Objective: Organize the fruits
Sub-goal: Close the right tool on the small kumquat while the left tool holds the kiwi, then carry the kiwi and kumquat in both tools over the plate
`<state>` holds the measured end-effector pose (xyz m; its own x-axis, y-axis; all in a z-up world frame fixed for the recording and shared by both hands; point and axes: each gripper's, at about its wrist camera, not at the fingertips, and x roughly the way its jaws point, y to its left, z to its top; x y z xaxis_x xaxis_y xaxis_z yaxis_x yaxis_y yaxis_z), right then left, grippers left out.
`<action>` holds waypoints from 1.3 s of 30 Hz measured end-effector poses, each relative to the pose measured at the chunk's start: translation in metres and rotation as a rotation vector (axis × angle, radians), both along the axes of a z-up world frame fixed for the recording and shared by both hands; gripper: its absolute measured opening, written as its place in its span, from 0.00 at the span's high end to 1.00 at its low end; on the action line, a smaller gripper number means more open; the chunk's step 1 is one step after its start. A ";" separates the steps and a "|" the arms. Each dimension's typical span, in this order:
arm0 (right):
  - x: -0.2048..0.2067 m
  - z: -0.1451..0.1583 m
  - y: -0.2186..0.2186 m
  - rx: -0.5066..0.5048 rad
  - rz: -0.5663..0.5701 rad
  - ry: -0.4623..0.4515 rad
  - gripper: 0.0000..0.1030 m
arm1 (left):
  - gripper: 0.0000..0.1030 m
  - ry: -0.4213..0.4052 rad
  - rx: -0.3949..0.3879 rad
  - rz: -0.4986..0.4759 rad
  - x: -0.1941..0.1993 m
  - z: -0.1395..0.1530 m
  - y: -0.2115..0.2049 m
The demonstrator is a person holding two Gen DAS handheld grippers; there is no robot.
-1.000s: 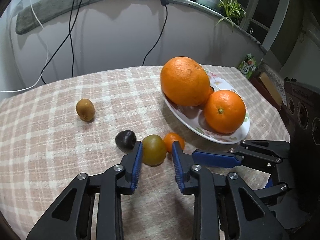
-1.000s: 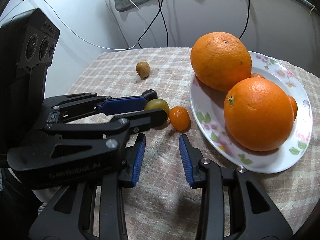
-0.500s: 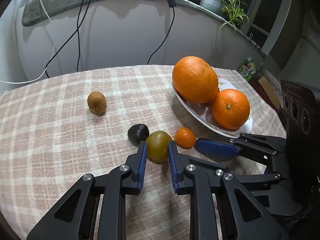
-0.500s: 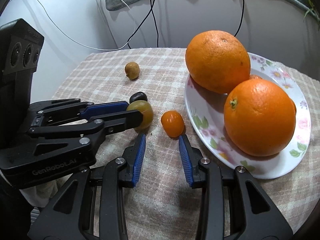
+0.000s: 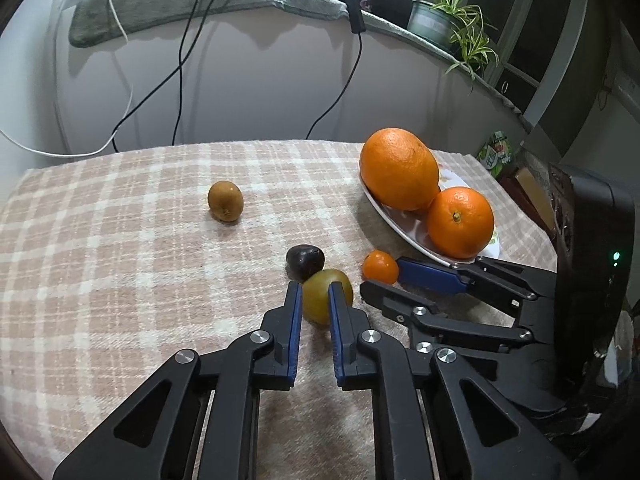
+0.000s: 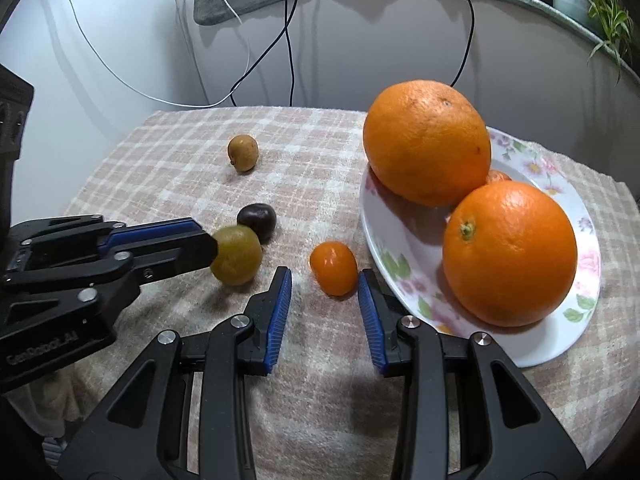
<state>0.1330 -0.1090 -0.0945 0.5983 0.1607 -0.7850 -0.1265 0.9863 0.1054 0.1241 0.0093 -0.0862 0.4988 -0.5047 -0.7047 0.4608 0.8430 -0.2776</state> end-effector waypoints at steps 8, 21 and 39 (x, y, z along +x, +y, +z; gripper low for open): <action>0.004 -0.001 0.003 -0.009 0.003 0.005 0.76 | 0.89 -0.006 -0.020 -0.014 -0.007 0.001 0.001; 0.000 0.001 -0.002 0.040 -0.002 0.016 0.78 | 0.71 0.072 -0.027 -0.027 0.012 -0.008 -0.011; -0.022 0.008 -0.019 0.135 0.012 0.006 0.78 | 0.76 0.076 -0.022 0.008 0.005 -0.005 -0.016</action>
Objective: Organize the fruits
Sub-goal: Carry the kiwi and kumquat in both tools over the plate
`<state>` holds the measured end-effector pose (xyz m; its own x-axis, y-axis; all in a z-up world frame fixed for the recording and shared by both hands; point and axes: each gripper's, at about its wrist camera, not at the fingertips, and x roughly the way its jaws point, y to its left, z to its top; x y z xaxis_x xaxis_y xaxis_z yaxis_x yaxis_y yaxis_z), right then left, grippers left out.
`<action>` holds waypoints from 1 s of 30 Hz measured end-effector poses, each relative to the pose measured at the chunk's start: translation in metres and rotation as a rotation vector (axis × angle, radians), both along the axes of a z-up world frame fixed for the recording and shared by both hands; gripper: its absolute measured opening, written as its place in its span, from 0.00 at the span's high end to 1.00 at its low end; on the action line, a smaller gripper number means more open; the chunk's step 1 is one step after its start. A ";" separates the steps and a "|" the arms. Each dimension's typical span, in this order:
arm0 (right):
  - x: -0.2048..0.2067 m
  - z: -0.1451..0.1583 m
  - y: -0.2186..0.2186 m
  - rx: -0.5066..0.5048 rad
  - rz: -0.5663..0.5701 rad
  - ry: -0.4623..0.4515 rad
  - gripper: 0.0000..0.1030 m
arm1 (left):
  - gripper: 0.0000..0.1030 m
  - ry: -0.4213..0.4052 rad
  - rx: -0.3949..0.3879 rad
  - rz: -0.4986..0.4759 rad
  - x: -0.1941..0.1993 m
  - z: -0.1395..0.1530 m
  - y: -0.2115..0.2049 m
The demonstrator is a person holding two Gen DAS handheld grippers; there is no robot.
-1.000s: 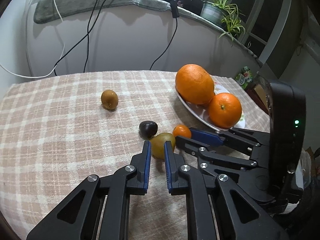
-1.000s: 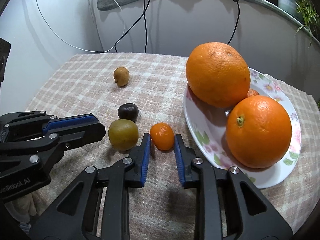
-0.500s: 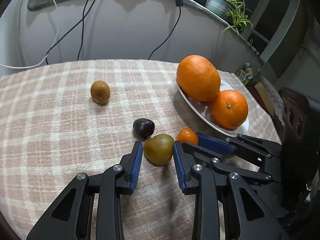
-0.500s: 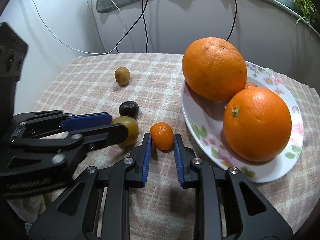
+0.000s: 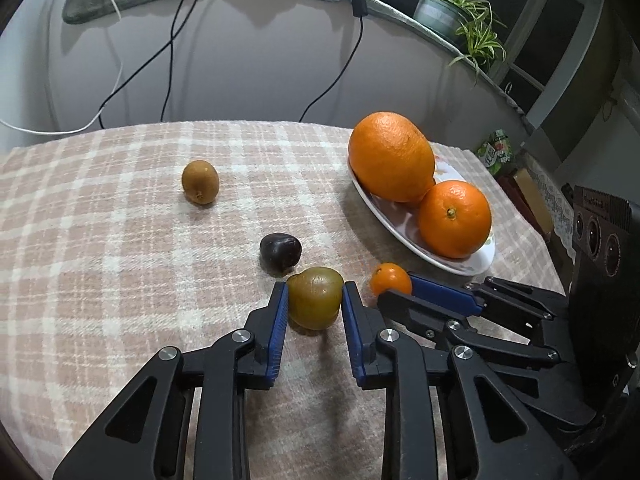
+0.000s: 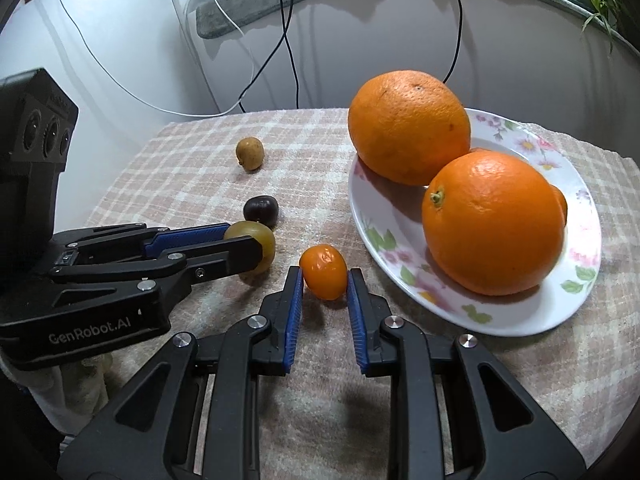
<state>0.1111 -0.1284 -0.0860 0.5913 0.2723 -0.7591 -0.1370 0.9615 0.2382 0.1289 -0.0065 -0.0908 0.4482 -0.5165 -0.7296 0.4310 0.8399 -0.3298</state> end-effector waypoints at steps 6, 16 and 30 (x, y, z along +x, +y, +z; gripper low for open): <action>-0.015 0.012 -0.007 0.049 0.010 -0.023 0.78 | 0.76 -0.028 -0.014 0.018 -0.011 0.016 -0.001; -0.041 0.039 -0.043 0.119 -0.002 -0.086 0.78 | 0.76 -0.089 -0.027 -0.006 -0.023 0.043 -0.034; -0.058 0.057 -0.104 0.153 -0.080 -0.149 0.78 | 0.76 -0.145 -0.017 -0.063 -0.020 0.068 -0.087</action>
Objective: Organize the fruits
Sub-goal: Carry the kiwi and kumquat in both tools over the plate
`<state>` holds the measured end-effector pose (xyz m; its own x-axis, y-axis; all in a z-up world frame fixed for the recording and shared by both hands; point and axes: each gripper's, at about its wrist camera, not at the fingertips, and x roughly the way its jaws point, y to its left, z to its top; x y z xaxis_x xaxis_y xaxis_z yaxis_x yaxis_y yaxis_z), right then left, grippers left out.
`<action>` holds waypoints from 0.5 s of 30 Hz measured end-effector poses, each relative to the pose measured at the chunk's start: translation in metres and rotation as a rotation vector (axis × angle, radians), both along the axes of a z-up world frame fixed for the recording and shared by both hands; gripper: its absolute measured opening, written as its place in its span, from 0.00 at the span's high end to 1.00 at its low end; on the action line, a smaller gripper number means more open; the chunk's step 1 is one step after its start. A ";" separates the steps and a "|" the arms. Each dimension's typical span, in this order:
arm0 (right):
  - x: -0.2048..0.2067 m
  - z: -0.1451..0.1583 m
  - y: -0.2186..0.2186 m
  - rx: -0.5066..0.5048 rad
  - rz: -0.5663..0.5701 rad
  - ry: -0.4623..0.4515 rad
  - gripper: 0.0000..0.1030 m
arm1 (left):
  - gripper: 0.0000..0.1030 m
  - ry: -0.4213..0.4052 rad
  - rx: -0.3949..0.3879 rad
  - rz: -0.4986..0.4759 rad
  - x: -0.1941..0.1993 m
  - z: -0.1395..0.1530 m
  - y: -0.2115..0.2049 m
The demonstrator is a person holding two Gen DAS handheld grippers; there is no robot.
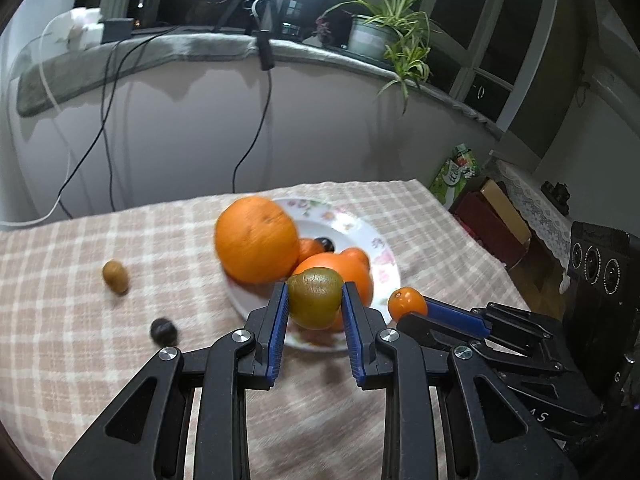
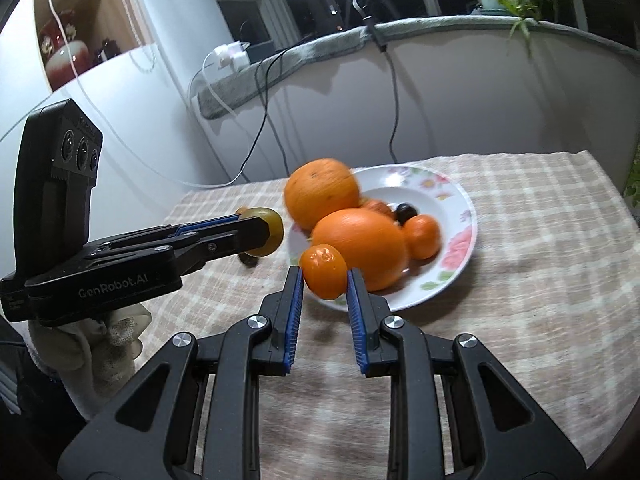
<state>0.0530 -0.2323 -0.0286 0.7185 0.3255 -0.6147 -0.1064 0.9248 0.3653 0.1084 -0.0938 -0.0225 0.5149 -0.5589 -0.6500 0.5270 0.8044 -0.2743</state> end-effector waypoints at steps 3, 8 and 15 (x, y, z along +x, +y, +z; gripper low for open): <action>0.002 0.001 -0.014 0.001 -0.019 -0.005 0.78 | 0.76 -0.009 0.010 -0.012 0.004 0.002 -0.012; 0.011 0.000 -0.034 0.005 -0.042 -0.006 0.78 | 0.76 -0.006 0.026 -0.026 0.015 0.001 -0.030; 0.026 -0.006 -0.057 0.010 -0.065 0.002 0.78 | 0.76 -0.018 0.060 -0.048 0.026 0.003 -0.055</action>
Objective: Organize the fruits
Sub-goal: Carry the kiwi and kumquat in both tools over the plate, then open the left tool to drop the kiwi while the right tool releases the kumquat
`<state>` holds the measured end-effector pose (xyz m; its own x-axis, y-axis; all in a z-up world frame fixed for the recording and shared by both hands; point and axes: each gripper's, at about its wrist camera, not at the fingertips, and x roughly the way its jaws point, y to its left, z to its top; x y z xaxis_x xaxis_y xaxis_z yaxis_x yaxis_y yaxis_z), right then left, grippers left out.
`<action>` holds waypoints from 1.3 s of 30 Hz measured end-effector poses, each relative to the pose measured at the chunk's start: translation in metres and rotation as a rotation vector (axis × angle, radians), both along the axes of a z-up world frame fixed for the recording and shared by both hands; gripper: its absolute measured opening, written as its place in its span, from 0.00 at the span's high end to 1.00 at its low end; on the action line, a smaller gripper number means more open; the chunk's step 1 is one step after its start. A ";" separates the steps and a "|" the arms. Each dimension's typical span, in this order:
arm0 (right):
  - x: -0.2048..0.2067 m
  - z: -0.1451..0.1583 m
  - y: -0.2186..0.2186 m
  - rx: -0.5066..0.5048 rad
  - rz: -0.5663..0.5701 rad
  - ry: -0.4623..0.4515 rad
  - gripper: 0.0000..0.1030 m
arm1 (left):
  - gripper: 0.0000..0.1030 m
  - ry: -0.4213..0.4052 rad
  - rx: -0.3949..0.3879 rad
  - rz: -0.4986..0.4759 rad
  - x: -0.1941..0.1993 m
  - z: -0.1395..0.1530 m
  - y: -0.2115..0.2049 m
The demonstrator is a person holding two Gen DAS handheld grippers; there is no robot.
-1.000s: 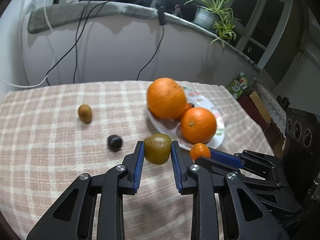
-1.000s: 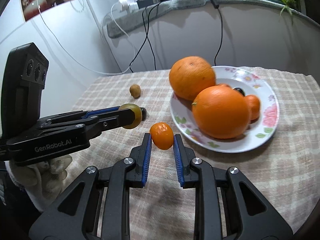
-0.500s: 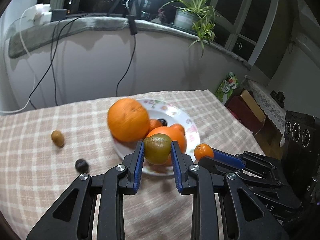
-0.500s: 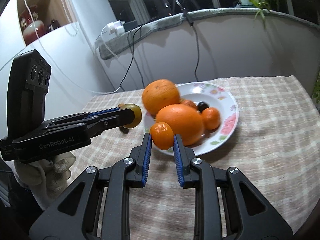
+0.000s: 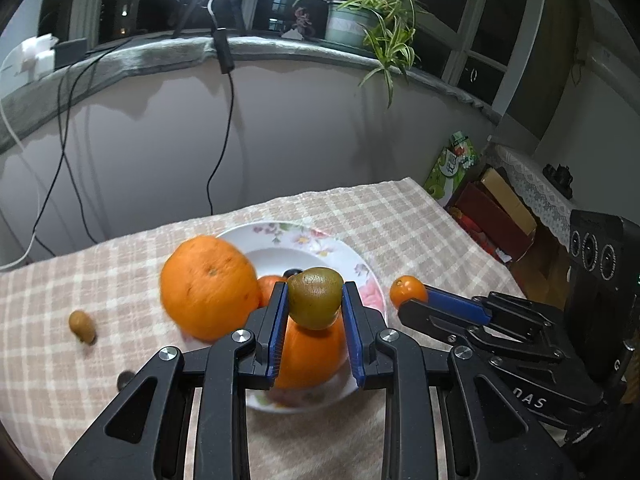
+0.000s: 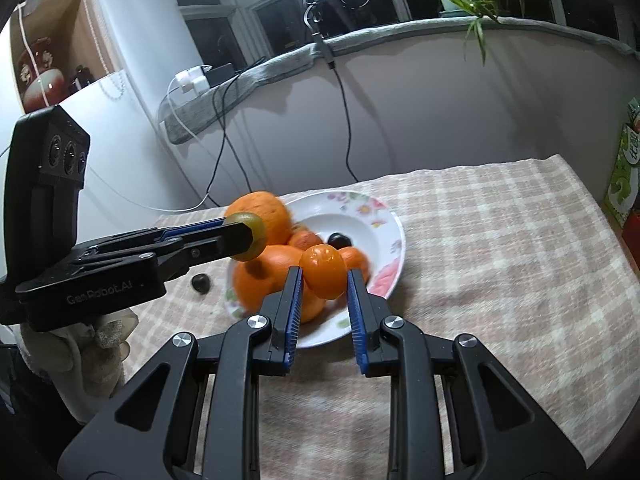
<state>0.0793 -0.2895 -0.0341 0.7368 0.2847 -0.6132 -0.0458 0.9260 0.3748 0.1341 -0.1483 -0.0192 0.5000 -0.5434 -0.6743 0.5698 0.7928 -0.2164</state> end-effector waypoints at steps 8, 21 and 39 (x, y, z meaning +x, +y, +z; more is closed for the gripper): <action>0.026 -0.010 -0.015 -0.008 -0.006 0.017 0.78 | 0.76 -0.010 0.045 -0.008 0.016 -0.002 -0.023; 0.055 -0.022 -0.015 -0.011 0.020 0.049 0.78 | 0.75 -0.008 0.074 -0.001 0.034 -0.006 -0.033; 0.060 -0.024 -0.011 -0.031 0.024 0.062 0.65 | 0.60 -0.006 0.068 0.023 0.037 -0.005 -0.025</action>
<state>0.1394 -0.3002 -0.0577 0.6906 0.2825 -0.6658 -0.0462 0.9359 0.3492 0.1714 -0.1731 -0.0242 0.5163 -0.4845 -0.7062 0.5521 0.8187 -0.1580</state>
